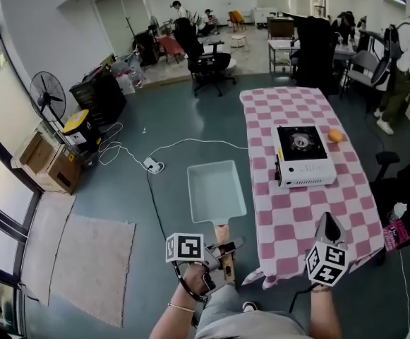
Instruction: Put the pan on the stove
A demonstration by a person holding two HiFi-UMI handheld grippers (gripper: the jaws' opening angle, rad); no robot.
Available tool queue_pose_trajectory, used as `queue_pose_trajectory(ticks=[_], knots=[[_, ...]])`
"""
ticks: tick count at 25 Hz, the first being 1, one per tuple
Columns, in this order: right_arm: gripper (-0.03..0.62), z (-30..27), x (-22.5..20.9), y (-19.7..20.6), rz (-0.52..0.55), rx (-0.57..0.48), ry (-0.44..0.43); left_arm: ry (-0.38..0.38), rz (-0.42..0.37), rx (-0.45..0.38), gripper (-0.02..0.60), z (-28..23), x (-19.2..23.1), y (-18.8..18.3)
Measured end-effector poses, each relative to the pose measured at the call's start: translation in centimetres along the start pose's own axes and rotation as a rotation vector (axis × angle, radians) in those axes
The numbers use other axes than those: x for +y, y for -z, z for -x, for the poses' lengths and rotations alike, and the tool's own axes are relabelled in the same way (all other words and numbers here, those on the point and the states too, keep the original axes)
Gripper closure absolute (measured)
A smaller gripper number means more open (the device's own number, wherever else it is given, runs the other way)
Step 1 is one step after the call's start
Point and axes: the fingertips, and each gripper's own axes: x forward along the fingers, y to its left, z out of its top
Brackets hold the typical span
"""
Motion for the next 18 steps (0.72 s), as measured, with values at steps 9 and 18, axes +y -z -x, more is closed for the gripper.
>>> queue_pose_trajectory(ticks=[9, 18], knots=[[0.585, -4.4, -0.3, -1.1, -0.034, 0.011, 0.140, 0.029, -0.018, 0.160, 0.520, -4.3, 0.8, -7.3], [0.585, -7.7, -0.9, -1.8, -0.098, 0.036, 0.349, 0.051, -0.048, 0.343, 0.520, -8.1, 1.6, -15.3]])
